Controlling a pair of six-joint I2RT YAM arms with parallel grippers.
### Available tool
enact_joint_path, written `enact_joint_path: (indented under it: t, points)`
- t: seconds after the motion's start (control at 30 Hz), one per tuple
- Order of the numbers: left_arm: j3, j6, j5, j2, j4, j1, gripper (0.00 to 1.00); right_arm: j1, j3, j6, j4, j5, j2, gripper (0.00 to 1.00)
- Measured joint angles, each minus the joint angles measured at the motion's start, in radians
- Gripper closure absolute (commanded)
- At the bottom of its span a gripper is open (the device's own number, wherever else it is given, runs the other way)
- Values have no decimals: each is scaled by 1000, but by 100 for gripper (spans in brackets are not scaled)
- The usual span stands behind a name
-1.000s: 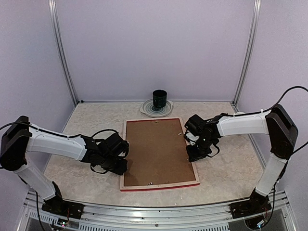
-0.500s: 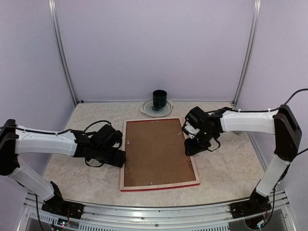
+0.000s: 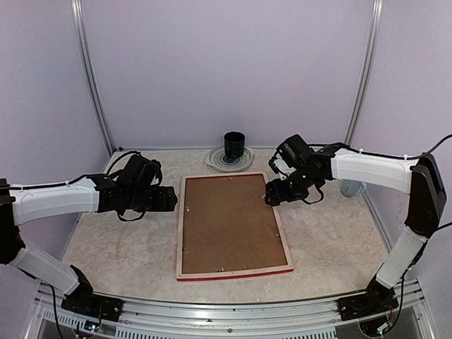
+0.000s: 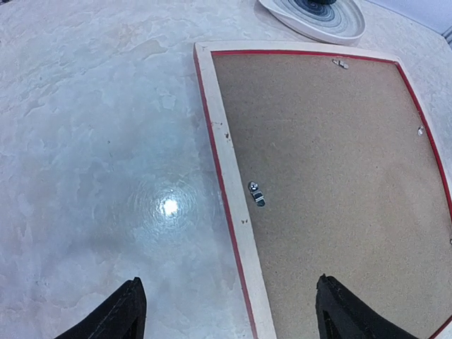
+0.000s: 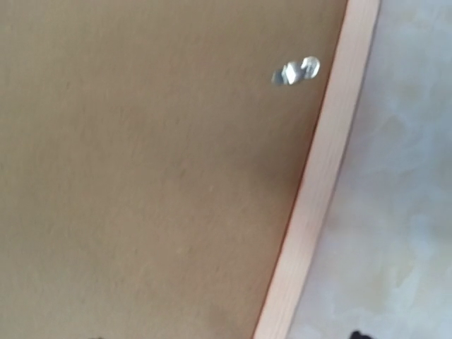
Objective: Put the photo into the frame
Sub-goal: Press the fastener onto the backboard.
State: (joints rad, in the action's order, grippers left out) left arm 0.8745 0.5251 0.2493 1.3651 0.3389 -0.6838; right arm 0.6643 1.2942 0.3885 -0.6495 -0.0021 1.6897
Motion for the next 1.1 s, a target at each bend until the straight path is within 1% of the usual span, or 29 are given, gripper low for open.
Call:
enact_joint_path:
  t: [0.1, 0.37, 0.47, 0.5, 0.53, 0.57, 0.6, 0.77, 0.83, 1.1]
  points:
    - [18, -3, 3, 47, -29, 11, 12, -13, 6, 1, 26, 8, 0, 22]
    - [51, -7, -5, 197, -123, 37, 7, -59, 5, -13, 109, 19, 22, 18]
    - [60, -10, -11, 257, -154, 47, 1, -77, -2, -31, 156, 30, 43, 15]
    - [64, -11, -17, 278, -167, 51, 1, -83, -8, -35, 173, 34, 47, 15]
    - [66, -12, -21, 292, -179, 56, 1, -88, -16, -37, 191, 37, 50, 9]
    - [66, -12, -28, 306, -190, 63, 1, -94, -27, -37, 209, 41, 51, 5]
    - [66, -12, -34, 316, -202, 69, 1, -99, -41, -37, 228, 43, 51, 4]
    - [65, -18, -48, 330, -261, 89, 1, -116, -124, -43, 330, 49, 51, 3]
    - [65, -18, -52, 330, -280, 94, 1, -118, -152, -43, 362, 50, 51, 1]
    - [65, -17, -56, 330, -308, 117, 1, -149, -198, -35, 444, 52, 48, 1]
